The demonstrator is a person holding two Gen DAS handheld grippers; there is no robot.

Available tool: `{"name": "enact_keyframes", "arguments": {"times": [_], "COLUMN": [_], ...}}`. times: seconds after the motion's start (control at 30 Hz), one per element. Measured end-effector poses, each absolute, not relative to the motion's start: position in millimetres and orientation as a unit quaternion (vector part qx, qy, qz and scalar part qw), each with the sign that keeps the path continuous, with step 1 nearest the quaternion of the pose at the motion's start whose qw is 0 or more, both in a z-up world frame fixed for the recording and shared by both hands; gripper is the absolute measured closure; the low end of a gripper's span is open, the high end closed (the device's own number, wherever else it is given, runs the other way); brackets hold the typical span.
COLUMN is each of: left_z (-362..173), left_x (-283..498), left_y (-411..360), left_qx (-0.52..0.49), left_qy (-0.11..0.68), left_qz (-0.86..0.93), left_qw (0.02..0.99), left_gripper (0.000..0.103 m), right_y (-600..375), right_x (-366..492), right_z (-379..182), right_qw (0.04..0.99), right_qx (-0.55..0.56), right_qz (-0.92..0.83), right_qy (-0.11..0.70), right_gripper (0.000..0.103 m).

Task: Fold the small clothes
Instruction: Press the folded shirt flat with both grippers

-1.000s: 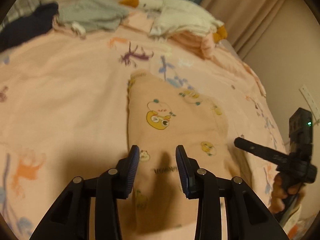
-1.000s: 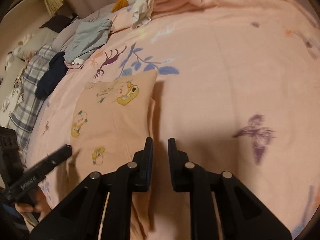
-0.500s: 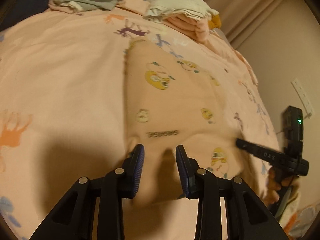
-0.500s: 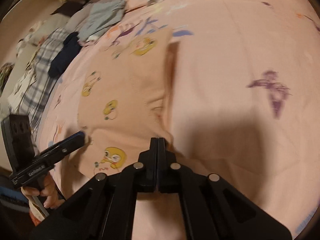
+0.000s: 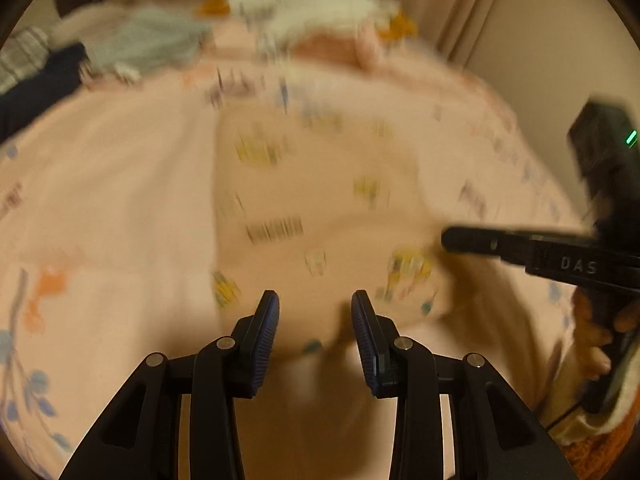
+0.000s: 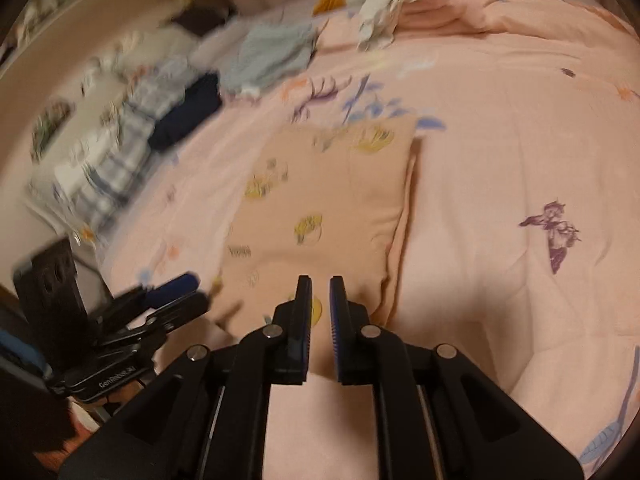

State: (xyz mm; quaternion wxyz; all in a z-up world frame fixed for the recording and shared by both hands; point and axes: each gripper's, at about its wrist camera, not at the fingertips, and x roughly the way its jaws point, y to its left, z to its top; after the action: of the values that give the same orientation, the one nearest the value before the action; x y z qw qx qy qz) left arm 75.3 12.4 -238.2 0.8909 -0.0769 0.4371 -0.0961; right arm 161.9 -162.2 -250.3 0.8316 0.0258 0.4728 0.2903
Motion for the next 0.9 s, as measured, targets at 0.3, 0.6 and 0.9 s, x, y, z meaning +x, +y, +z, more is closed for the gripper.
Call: {"name": "enact_keyframes", "arguments": {"times": [0.3, 0.6, 0.9], "left_z": [-244.0, -239.2, -151.0], "left_x": [78.2, 69.8, 26.4], "left_y": [6.9, 5.0, 38.9], "left_qx": [-0.058, -0.053, -0.115], "left_qy": [0.439, 0.435, 0.331], "left_qz": [-0.086, -0.078, -0.040], "left_qw": [0.893, 0.895, 0.936], "left_gripper": [0.067, 0.067, 0.033], "right_y": [-168.5, -162.7, -179.5], "right_x": [176.7, 165.8, 123.7], "right_z": [-278.7, -273.1, -194.3], "right_qw": [0.811, 0.824, 0.876], "right_qx": [0.024, -0.026, -0.026], "right_qz": [0.269, 0.251, 0.224], "right_qy": [0.518, 0.508, 0.426], "right_gripper": [0.099, 0.098, 0.051]}}
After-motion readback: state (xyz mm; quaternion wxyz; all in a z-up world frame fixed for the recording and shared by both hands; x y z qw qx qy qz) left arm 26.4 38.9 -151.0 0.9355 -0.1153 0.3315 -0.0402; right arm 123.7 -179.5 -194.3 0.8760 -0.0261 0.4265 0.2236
